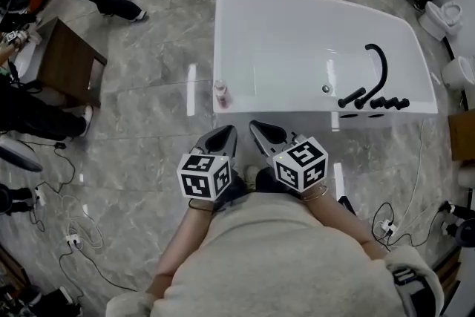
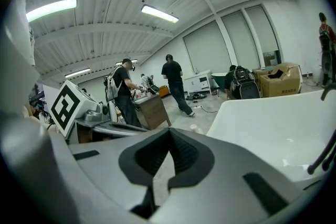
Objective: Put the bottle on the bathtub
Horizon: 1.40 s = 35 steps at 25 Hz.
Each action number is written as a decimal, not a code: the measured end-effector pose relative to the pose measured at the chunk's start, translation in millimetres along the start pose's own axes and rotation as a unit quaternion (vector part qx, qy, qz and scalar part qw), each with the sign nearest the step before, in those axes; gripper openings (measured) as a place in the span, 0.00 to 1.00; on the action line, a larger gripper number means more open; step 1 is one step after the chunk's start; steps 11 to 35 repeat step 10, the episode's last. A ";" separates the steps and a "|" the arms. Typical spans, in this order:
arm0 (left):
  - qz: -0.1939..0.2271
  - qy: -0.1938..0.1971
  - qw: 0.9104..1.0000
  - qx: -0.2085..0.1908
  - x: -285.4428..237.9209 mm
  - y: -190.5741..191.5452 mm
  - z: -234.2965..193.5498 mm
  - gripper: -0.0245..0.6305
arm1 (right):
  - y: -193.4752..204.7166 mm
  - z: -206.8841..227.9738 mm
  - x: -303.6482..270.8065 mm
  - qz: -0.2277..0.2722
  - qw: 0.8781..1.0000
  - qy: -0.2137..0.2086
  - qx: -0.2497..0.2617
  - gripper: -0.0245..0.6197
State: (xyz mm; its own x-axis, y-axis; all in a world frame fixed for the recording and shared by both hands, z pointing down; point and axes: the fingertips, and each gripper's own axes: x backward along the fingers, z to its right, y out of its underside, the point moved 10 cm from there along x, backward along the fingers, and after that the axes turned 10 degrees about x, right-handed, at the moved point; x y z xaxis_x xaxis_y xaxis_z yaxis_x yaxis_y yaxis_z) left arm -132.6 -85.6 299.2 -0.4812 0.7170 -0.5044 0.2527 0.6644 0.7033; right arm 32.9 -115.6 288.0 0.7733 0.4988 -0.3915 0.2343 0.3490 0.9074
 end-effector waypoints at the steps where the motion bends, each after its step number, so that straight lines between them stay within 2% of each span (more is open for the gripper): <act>1: -0.001 0.001 1.000 0.001 1.0 0.8 0.6 0.06 | 1.0 -1.7 0.3 0.000 1.000 -0.002 -0.002 0.03; 35: 0.000 0.004 1.000 0.003 0.0 2.0 2.0 0.06 | 10.9 0.4 -1.3 -0.009 1.000 -0.003 -0.006 0.03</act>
